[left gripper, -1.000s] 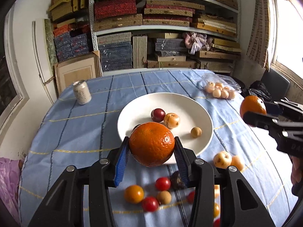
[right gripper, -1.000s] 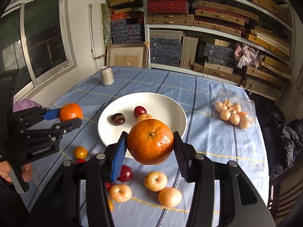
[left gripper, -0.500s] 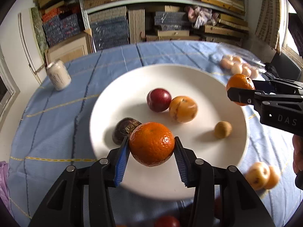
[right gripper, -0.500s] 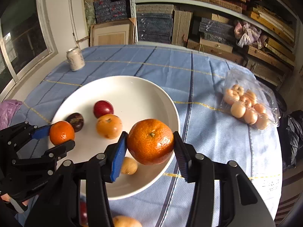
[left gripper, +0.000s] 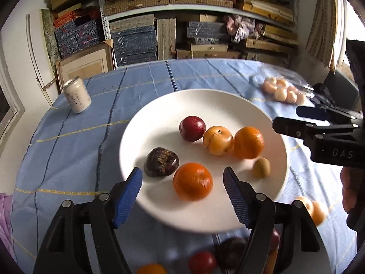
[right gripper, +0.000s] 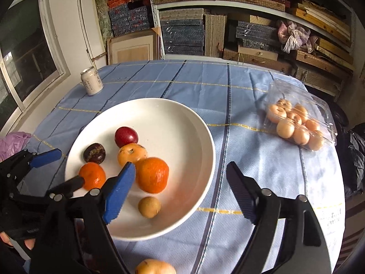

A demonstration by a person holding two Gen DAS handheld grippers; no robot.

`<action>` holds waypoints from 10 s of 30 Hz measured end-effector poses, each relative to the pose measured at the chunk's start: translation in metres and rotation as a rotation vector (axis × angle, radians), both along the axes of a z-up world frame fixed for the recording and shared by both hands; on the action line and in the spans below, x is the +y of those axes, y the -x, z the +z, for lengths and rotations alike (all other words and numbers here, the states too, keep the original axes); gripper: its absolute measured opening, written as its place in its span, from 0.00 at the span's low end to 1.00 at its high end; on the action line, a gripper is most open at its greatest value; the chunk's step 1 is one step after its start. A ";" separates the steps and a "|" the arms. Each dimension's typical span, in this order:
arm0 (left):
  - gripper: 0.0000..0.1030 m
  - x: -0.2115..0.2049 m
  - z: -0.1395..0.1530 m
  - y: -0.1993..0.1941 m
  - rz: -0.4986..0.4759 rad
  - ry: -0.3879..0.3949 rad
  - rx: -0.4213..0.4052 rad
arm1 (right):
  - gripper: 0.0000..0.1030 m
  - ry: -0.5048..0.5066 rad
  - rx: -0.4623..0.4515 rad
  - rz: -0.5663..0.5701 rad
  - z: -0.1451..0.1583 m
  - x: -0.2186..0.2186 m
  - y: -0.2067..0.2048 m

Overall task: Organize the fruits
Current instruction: 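Release both mandarins onto the plate and withdraw both grippers, then grasp a red tomato with the left gripper while the right gripper grasps another red tomato, then lift both red tomatoes and carry them over the white plate, then lower both tomatoes onto the plate and open both grippers, then grasp a small brown round fruit with the left gripper while the right gripper grasps a large pale pear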

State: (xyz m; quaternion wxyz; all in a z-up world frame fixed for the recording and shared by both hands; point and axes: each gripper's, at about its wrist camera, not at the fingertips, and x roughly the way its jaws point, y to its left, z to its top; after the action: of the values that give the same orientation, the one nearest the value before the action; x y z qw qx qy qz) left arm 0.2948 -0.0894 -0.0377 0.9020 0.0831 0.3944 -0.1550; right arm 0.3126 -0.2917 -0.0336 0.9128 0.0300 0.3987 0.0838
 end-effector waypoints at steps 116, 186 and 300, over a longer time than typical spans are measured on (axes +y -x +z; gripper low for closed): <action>0.71 0.047 -0.047 0.138 0.028 -0.058 -0.047 | 0.30 0.021 0.039 0.215 -0.072 0.094 0.240; 0.30 0.007 -0.004 -0.049 0.043 -0.013 -0.031 | 0.30 0.020 -0.043 0.093 0.023 0.027 -0.014; 0.26 0.037 -0.054 0.121 0.019 -0.006 0.008 | 0.45 0.008 0.012 -0.091 -0.069 0.003 0.161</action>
State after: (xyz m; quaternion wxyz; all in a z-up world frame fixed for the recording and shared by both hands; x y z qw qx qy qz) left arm 0.1738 -0.0521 -0.0915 0.9016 0.0815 0.3992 -0.1455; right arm 0.1518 -0.2882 -0.1025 0.9134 0.0448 0.4027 0.0403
